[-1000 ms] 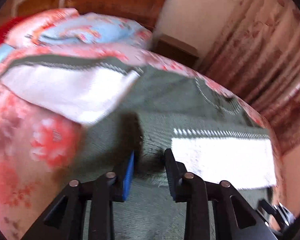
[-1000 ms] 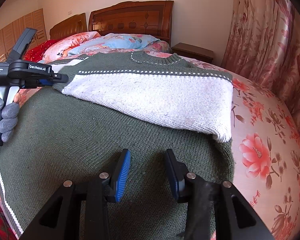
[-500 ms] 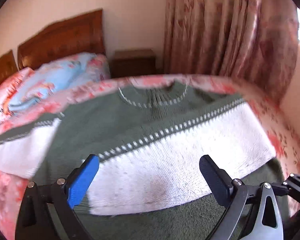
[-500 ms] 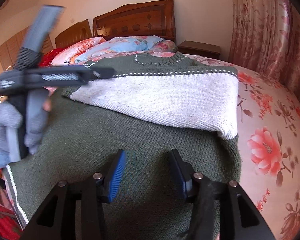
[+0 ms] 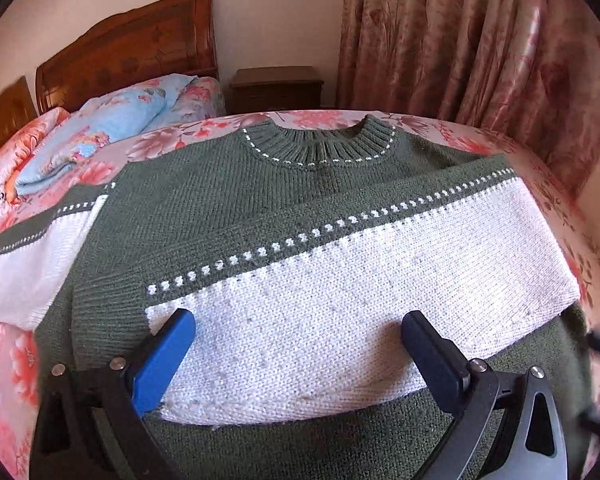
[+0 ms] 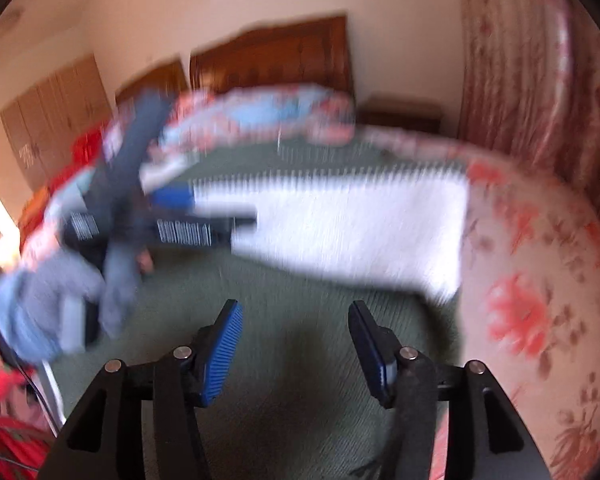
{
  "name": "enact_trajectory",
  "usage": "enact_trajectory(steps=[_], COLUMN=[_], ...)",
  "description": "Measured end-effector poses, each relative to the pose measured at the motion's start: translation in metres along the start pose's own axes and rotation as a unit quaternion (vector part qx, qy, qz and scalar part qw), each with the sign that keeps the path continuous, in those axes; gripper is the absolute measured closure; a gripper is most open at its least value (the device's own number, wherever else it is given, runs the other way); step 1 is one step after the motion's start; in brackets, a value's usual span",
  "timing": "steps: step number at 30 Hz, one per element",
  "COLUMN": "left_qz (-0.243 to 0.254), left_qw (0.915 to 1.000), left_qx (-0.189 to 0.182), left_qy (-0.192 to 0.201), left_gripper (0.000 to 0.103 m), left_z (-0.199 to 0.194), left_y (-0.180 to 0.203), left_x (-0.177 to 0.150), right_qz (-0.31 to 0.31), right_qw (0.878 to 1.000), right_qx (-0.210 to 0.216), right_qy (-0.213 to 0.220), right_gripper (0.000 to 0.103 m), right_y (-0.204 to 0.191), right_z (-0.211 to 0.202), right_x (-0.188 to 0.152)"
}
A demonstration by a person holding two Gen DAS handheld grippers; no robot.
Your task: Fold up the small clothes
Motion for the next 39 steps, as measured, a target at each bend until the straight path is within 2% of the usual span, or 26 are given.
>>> enact_trajectory(steps=[3, 7, 9, 13, 16, 22, 26, 29, 33, 34, 36, 37, 39], left_qz=[0.003, 0.0, 0.0, 0.0, -0.001, 0.0, 0.0, -0.001, -0.002, -0.002, -0.002, -0.002, -0.003], left_qw=[1.0, 1.0, 1.0, 1.0, 1.0, 1.0, 1.0, 1.0, 1.0, 1.0, 1.0, 1.0, 1.0], left_qx=[0.007, 0.008, 0.009, 0.008, 0.007, 0.008, 0.009, 0.008, 0.009, 0.009, 0.008, 0.009, 0.008], left_qy=[0.0, 0.001, 0.001, 0.001, 0.001, 0.001, 0.001, 0.002, 0.002, 0.002, 0.002, 0.002, 0.002], left_gripper=[0.0, 0.0, 0.0, 0.0, 0.0, 0.0, 0.0, 0.0, 0.0, 0.0, 0.0, 0.0, 0.0], left_z=[-0.003, -0.001, -0.002, -0.002, -0.003, -0.003, -0.003, -0.004, -0.003, -0.004, -0.004, -0.004, -0.004], left_y=[-0.002, -0.002, -0.003, -0.003, -0.003, -0.003, -0.004, -0.004, -0.005, -0.005, -0.005, -0.005, -0.005], left_x=[-0.001, 0.0, -0.001, -0.001, -0.001, 0.0, -0.001, -0.001, -0.001, -0.001, -0.001, -0.001, -0.001], right_qz=[-0.008, -0.015, -0.02, -0.034, -0.038, -0.052, -0.006, 0.025, 0.028, 0.031, 0.037, 0.019, 0.031], right_qw=[0.999, 0.998, 0.998, 0.991, 0.991, 0.991, 0.987, 0.99, 0.992, 0.992, 0.987, 0.989, 0.988], right_qx=[-0.029, -0.048, -0.053, -0.077, -0.068, -0.103, -0.113, -0.097, -0.116, -0.117, -0.125, -0.126, -0.127], right_qy=[0.046, 0.025, -0.005, -0.102, -0.106, -0.073, -0.11, -0.098, -0.043, -0.047, -0.093, -0.07, -0.082], right_gripper=[0.047, 0.047, 0.047, 0.049, 0.049, 0.049, 0.049, 0.05, 0.049, 0.049, 0.045, 0.045, 0.045], right_y=[0.011, 0.027, 0.035, 0.057, 0.057, 0.065, 0.1, 0.11, 0.111, 0.113, 0.125, 0.125, 0.125], right_z=[-0.011, 0.01, 0.03, 0.068, 0.067, 0.078, 0.115, 0.114, 0.1, 0.103, 0.121, 0.119, 0.115], right_x=[0.029, 0.046, 0.047, 0.024, 0.029, 0.069, 0.071, 0.082, 0.101, 0.099, 0.085, 0.087, 0.088])
Point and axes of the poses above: each gripper's, at about its wrist camera, not at the fingertips, and z roughly the way its jaws point, y to its right, x to its top, the point moved 6 cm from there along z, roughly the way its jaws point, and after that the axes turned 2 degrees about y, right-handed, at the moved point
